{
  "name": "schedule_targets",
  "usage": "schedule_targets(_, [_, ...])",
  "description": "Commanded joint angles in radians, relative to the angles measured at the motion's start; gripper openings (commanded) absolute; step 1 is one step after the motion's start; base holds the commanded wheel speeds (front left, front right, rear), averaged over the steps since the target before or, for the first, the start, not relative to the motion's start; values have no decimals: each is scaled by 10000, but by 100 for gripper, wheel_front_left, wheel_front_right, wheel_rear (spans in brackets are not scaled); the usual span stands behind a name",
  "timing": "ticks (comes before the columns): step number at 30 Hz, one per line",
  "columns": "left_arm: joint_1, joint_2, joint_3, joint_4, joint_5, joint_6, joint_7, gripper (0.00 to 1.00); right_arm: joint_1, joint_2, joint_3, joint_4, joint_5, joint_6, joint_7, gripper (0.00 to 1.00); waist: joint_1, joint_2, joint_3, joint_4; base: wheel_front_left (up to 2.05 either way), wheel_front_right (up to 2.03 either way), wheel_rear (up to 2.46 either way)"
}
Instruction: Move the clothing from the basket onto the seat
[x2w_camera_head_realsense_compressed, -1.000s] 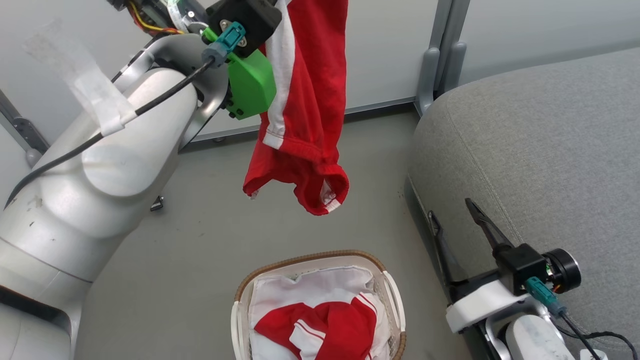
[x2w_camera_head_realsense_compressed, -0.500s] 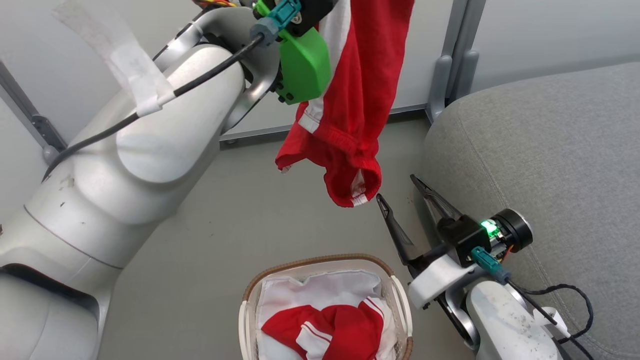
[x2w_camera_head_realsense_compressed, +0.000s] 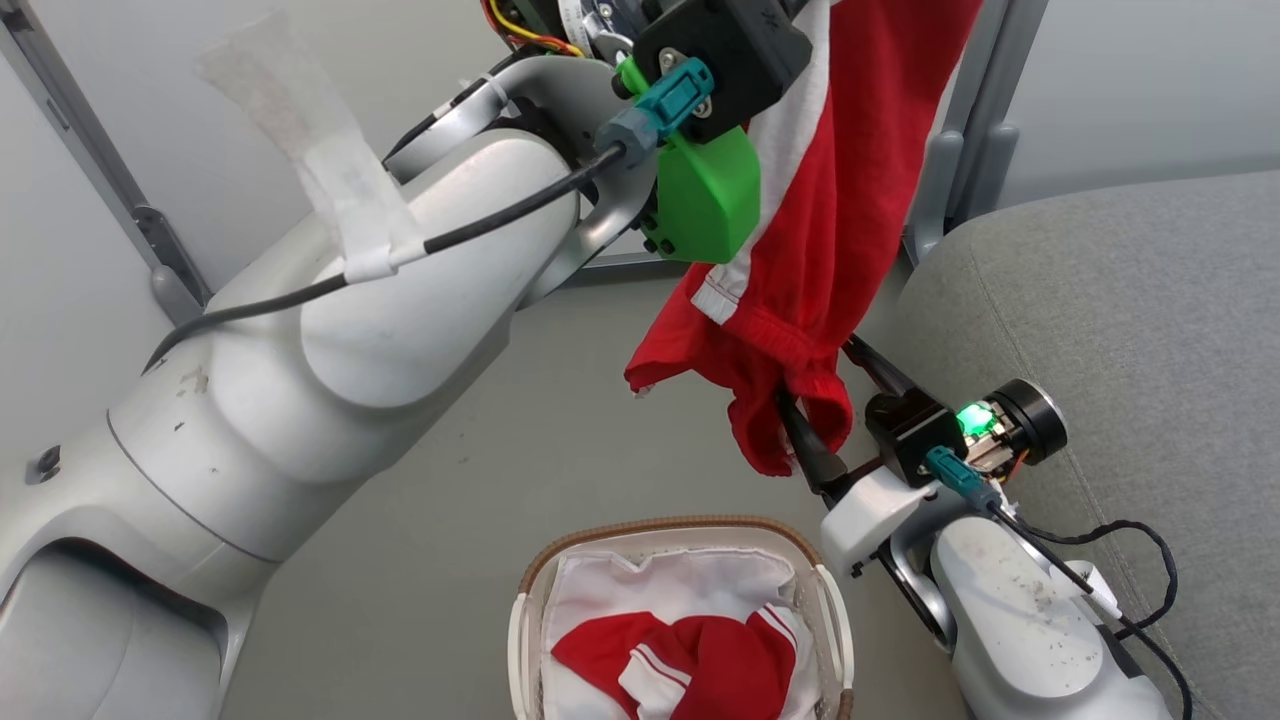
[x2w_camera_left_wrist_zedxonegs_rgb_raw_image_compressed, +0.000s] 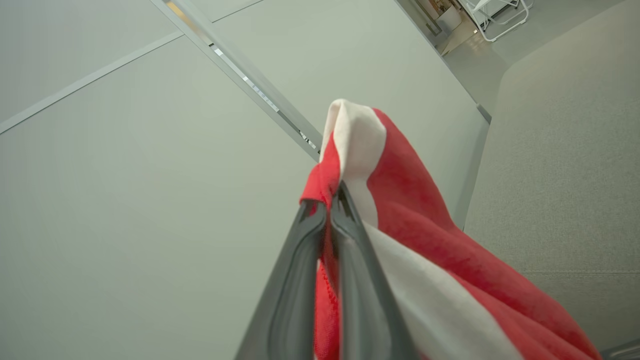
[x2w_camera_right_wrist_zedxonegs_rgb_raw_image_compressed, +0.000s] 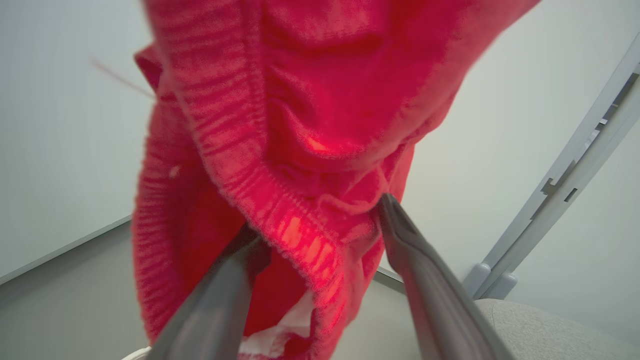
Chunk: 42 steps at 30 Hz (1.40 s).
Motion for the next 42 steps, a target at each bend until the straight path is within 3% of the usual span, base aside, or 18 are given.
schedule_targets(1, [7, 0, -6, -147, -133, 26, -36, 0, -114, -39, -53, 72, 101, -10, -21, 100, 1, 0, -43, 109, 0, 0, 0])
schedule_targets(2, [70, 19, -18, -223, -172, 26, -31, 0, -144, -37, -80, 112, 185, -10, -21, 85, 1, 0, -53, 135, 0, 0, 0])
schedule_targets(3, [168, 62, -31, -315, -188, 36, -12, 0, -184, -40, -127, 130, 259, -10, -21, 47, 1, 0, -65, 163, 0, 0, 0])
schedule_targets(4, [261, 100, -29, -370, -232, 60, 14, 0, -204, -40, -149, 147, 315, -10, -21, 38, 1, 0, -71, 180, 0, 0, 0])
schedule_targets(5, [371, 176, -21, -410, -276, 98, 55, 0, -205, -37, -157, 159, 373, -10, -21, 7, 1, 0, -75, 191, 0, 0, 0])
schedule_targets(6, [439, 254, -35, -418, -259, 124, 64, 0, -206, -37, -168, 153, 393, -10, -21, 0, 1, 0, -81, 196, 0, 0, 0])
schedule_targets(18, [2425, 1256, 210, 674, -750, 892, -1012, 4, -48, -40, -425, -467, 634, -10, -21, 0, 1, 0, -20, -87, 0, 0, 0])
schedule_targets(19, [2612, 1284, 243, 779, -830, 929, -1162, 16, -50, -39, -460, -525, 646, -10, -21, 0, 1, 0, -7, -115, 0, 0, 0])
schedule_targets(21, [3013, 1313, 360, 1013, -1021, 993, -1500, 76, -62, -39, -564, -674, 679, -10, -21, 0, 1, 0, 26, -167, 0, 0, 0])
schedule_targets(22, [3189, 1336, 414, 1135, -1128, 996, -1671, 100, -75, -39, -621, -738, 697, -10, -21, 0, 1, 0, 45, -186, 0, 0, 0])
schedule_targets(28, [4332, 1235, 860, 1676, -1971, 986, -2423, 100, -328, -39, -1004, -1130, 599, -10, -21, 0, 1, 0, 162, -270, 0, 0, 0])
schedule_targets(42, [6355, 426, 1197, 1853, -2258, 966, -2736, 100, -26, -36, -2094, -1426, 148, -10, -21, 0, 1, 0, 371, -317, 0, 0, 0])
